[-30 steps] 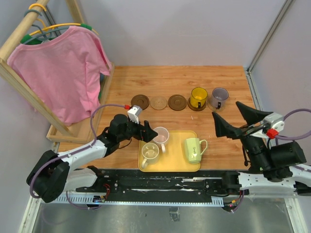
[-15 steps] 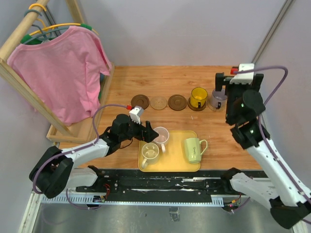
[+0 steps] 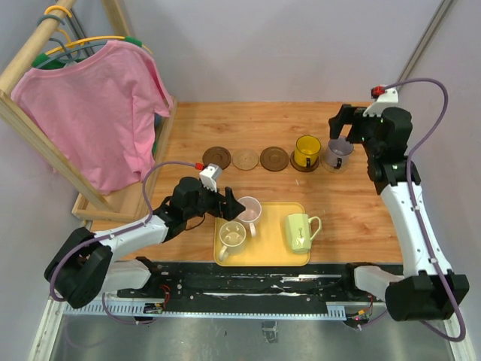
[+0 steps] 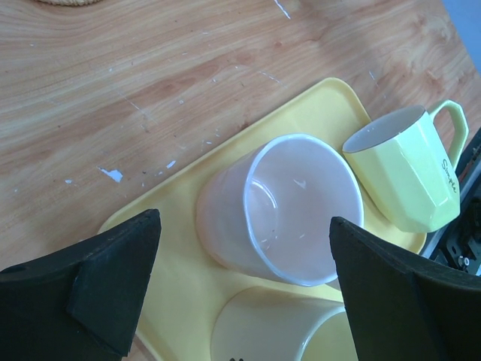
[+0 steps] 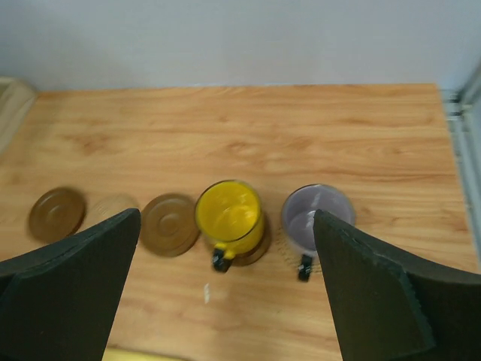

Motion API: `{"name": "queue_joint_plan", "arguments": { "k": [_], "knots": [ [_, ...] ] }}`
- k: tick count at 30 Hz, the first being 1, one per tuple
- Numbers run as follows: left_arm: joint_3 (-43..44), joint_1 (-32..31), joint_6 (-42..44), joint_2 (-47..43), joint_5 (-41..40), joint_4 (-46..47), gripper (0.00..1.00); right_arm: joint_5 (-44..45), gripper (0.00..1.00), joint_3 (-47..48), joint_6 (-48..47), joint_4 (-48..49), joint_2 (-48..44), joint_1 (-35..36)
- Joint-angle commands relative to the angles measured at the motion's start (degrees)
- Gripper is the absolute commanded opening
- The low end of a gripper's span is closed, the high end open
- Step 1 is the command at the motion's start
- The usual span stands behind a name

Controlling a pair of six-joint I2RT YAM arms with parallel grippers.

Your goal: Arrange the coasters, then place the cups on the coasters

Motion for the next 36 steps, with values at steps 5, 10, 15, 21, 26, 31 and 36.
{"name": "queue_joint_plan", "arguments": {
  "k": [5,10,15,21,26,31,36],
  "knots": [
    [2.44,-0.55,2.93,-0.74,3.99,-1.26,0.98,-19.14,0.82,-9.57,5.77,-13.01,-16.43,-0.24],
    [2.34,-0.60,4.05,-2.03,4.27,-2.30,0.98,-24.22,0.74,-13.28,5.67,-23.84,-20.51,-0.26],
    [2.40,-0.63,4.43,-1.63,4.31,-2.53,0.98,-21.87,0.64,-19.61,5.35,-30.17,-18.80,-0.27],
    [1.54,-0.62,3.94,-1.59,4.00,-1.88,0.98,-22.41,0.61,-23.83,5.36,-30.33,-13.04,-0.26],
    [0.90,-0.60,3.91,-1.88,3.28,-1.84,0.98,-21.28,0.56,-24.57,5.91,-29.84,-10.31,-0.26],
    [0.78,-0.64,3.87,-1.74,2.72,-1.84,0.98,-21.22,0.45,-27.04,7.18,-29.02,-9.50,-0.27],
    [0.56,-0.58,3.77,-1.56,2.65,-1.65,0.98,-20.52,0.44,-29.01,8.04,-31.24,-10.73,-0.26]
  ]
}}
